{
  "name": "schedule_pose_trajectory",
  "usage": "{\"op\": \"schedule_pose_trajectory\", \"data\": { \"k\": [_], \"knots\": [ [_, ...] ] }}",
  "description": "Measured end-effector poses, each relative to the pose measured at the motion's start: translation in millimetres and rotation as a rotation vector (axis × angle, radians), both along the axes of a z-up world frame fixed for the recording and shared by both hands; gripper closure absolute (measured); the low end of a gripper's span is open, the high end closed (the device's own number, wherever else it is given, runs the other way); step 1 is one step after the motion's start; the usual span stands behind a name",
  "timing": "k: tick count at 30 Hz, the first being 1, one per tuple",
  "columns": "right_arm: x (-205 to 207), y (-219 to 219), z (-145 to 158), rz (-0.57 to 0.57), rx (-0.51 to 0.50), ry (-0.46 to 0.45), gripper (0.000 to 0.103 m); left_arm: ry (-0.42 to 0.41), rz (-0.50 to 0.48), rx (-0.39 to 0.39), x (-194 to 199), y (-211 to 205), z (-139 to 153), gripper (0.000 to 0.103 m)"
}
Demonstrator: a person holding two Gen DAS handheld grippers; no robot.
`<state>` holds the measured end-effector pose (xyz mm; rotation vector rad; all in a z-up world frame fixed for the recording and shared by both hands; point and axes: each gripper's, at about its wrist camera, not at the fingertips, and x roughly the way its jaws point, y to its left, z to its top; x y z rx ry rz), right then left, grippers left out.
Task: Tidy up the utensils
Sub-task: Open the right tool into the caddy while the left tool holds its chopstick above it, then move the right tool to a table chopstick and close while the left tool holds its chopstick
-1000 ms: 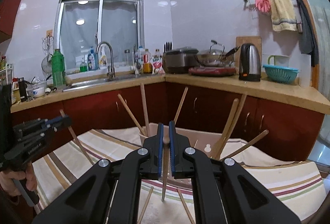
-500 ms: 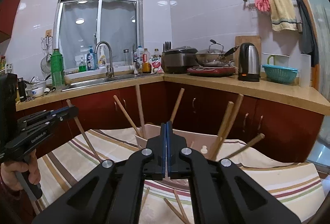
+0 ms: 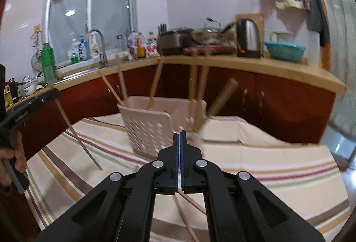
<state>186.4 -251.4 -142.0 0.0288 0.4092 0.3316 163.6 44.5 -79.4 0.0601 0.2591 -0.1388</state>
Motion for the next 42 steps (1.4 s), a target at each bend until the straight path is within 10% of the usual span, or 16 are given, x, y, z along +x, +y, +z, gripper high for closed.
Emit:
{"op": "schedule_pose_trajectory", "data": {
  "k": [21, 33, 42],
  "knots": [
    [3, -58, -99, -0.056, -0.054, 0.3, 0.069, -0.001, 0.029, 0.02, -20, -14, -4, 0.096],
    [-1, -77, -121, -0.088, -0.125, 0.449, 0.069, 0.007, 0.031, 0.008, -20, -12, -2, 0.096],
    [-22, -62, -115, -0.042, -0.166, 0.437, 0.093, 0.006, 0.033, -0.007, -23, -8, -3, 0.096]
  ]
}}
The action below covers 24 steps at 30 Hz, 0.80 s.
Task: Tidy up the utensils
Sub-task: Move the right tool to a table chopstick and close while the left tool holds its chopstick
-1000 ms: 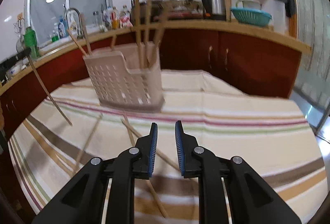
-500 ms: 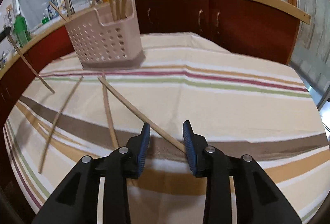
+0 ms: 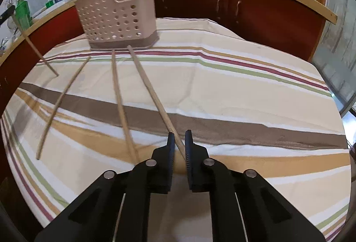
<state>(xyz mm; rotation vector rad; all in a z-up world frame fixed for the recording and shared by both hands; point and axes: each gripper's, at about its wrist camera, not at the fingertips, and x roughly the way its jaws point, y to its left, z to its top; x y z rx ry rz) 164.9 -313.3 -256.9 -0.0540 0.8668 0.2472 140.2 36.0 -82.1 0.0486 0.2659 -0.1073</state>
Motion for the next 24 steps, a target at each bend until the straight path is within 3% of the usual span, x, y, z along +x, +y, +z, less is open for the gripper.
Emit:
{"op": "schedule_pose_trajectory", "data": {
  "k": [11, 14, 18, 24],
  "knots": [
    [-22, 19, 39, 0.036, 0.103, -0.078, 0.097, 0.0, 0.008, -0.016, -8, 6, 0, 0.096],
    [-28, 25, 58, 0.041, 0.128, -0.133, 0.102, -0.002, 0.01, -0.017, -10, 7, 0, 0.096],
    [-26, 35, 82, 0.054, 0.146, -0.209, 0.102, -0.002, 0.011, -0.022, -10, 9, 0, 0.096],
    [-13, 43, 62, 0.072, 0.112, -0.15, 0.101, 0.0, 0.007, -0.027, -13, 12, 0, 0.096]
  ]
}}
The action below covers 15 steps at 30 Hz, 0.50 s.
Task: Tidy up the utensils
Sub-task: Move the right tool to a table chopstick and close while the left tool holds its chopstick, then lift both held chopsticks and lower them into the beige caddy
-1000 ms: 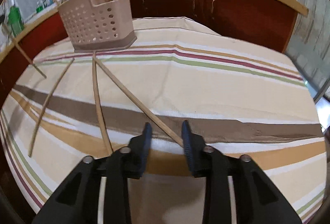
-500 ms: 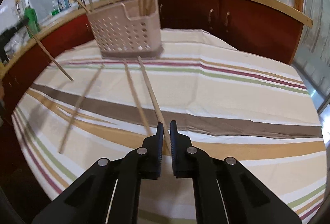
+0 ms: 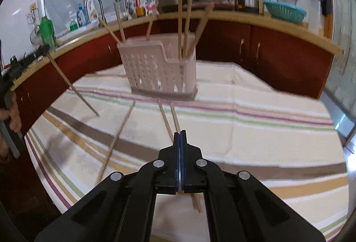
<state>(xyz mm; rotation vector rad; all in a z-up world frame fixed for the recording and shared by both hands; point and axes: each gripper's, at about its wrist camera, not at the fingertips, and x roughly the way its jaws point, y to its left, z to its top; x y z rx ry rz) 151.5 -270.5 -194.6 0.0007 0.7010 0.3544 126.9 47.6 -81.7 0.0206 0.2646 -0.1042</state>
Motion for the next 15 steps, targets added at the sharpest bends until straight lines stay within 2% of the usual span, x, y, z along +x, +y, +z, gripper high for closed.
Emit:
{"op": "schedule_pose_trajectory", "data": {
  "k": [2, 4, 9, 14, 15],
  "knots": [
    [-4, -7, -16, -0.016, -0.007, 0.039, 0.086, -0.001, 0.0, 0.003, -1, 0, -1, 0.096],
    [-7, -11, -30, -0.032, -0.023, 0.069, 0.082, 0.0, -0.001, 0.002, -1, 0, -1, 0.096],
    [-14, -20, -60, -0.049, -0.031, 0.144, 0.081, 0.0, 0.001, 0.002, -2, 0, -1, 0.096],
    [-14, -20, -67, -0.048, -0.042, 0.153, 0.082, 0.0, 0.0, 0.006, -2, 0, -1, 0.096],
    [-15, -20, -67, -0.048, -0.045, 0.151, 0.085, 0.0, 0.0, 0.006, -2, 0, -1, 0.096]
  ]
}}
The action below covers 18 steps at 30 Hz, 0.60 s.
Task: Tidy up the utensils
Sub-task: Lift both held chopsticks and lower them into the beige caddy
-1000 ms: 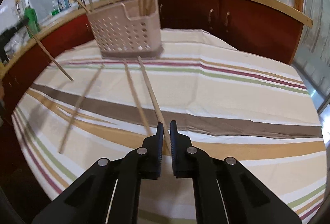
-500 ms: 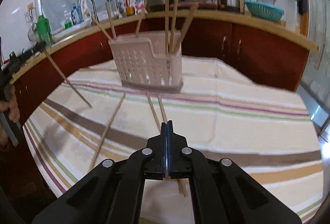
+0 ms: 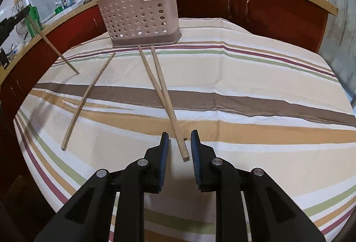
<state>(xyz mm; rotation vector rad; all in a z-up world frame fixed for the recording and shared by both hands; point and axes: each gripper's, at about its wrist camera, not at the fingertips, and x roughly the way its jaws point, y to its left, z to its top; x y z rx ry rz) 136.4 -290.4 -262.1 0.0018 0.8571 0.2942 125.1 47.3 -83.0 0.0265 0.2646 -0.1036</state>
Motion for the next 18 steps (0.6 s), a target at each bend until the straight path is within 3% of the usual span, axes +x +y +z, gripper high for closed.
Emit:
{"op": "schedule_pose_trajectory", "data": {
  "k": [1, 9, 18],
  "knots": [
    [-1, 0, 1, 0.0, 0.001, -0.006, 0.091, 0.0, 0.0, 0.0, 0, 0, 0, 0.096],
    [-8, 1, 23, -0.004, 0.013, -0.076, 0.092, 0.0, 0.0, 0.0, 0, -1, 0, 0.096],
    [-11, 14, 84, 0.014, 0.048, -0.251, 0.096, -0.001, 0.001, -0.004, 0, -2, 1, 0.096]
  ]
}}
